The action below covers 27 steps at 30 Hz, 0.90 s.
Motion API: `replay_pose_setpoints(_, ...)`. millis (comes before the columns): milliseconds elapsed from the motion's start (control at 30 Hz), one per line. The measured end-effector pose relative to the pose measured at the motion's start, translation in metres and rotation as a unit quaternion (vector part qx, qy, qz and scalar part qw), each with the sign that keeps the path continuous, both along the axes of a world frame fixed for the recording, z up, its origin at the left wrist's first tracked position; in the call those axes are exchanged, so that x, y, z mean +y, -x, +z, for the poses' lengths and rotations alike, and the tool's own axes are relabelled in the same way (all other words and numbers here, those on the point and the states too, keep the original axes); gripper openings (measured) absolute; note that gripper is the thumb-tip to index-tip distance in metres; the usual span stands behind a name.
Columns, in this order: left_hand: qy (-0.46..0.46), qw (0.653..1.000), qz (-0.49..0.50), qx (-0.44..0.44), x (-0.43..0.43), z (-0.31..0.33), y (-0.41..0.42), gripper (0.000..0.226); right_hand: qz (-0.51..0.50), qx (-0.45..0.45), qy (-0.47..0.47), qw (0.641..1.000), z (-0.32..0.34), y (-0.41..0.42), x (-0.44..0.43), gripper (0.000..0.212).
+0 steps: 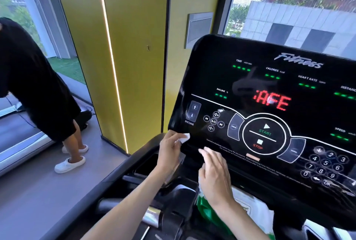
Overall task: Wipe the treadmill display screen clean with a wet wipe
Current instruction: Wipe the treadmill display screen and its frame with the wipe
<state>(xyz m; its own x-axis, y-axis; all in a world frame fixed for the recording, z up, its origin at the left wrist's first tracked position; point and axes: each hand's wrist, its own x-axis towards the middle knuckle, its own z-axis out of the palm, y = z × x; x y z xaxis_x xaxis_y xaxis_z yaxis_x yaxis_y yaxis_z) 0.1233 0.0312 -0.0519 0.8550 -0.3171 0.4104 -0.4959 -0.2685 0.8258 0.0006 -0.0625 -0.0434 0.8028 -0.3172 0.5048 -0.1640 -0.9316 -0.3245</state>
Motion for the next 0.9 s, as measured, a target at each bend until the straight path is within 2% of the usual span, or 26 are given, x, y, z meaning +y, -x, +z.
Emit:
replay_pose_setpoints(200, -0.027, 0.996, -0.077, -0.043, 0.012, -0.007, -0.02, 0.036, -0.013, 0.014, 0.019, 1.0, -0.001, -0.017, 0.014, 0.046)
replay_pose_setpoints(267, -0.025, 0.996, -0.076, -0.05, 0.017, -0.007, -0.03, 0.032, -0.023, 0.016, 0.028, 0.999, -0.001, -0.019, 0.016, 0.046)
replay_pose_setpoints(367, 0.031, 0.999, 0.023, 0.027, 0.028, 0.002, -0.059, 0.022, -0.04, 0.01, 0.047, 0.998, 0.0, -0.021, 0.014, 0.046)
replay_pose_setpoints(433, 0.073, 0.988, 0.115, 0.073, 0.037, 0.012, -0.075, 0.017, -0.052, 0.003, 0.06, 0.997, -0.002, -0.023, 0.018, 0.045)
replay_pose_setpoints(500, 0.093, 0.983, 0.15, 0.048, 0.043, 0.022, -0.072, 0.016, -0.068, -0.01, 0.074, 0.995, -0.006, -0.025, 0.022, 0.044)
replay_pose_setpoints(600, 0.004, 1.0, 0.028, 0.004, 0.034, 0.011, -0.044, 0.016, -0.089, -0.025, 0.082, 0.992, -0.01, -0.029, 0.025, 0.044)
replay_pose_setpoints(667, -0.06, 0.994, -0.069, -0.064, 0.026, -0.008, -0.031, 0.024, -0.099, -0.032, 0.08, 0.991, -0.01, -0.03, 0.026, 0.046)
replay_pose_setpoints(733, -0.065, 0.988, -0.099, -0.098, 0.022, -0.014, -0.037, 0.027, -0.101, -0.032, 0.079, 0.991, -0.01, -0.03, 0.028, 0.047)
replay_pose_setpoints(800, -0.018, 0.995, -0.056, -0.076, 0.02, -0.003, -0.052, 0.023, -0.095, -0.026, 0.081, 0.992, -0.009, -0.028, 0.028, 0.048)
replay_pose_setpoints(900, 0.088, 0.988, 0.113, 0.053, 0.027, 0.023, -0.086, 0.012, -0.096, -0.017, 0.074, 0.992, -0.007, -0.027, 0.028, 0.049)
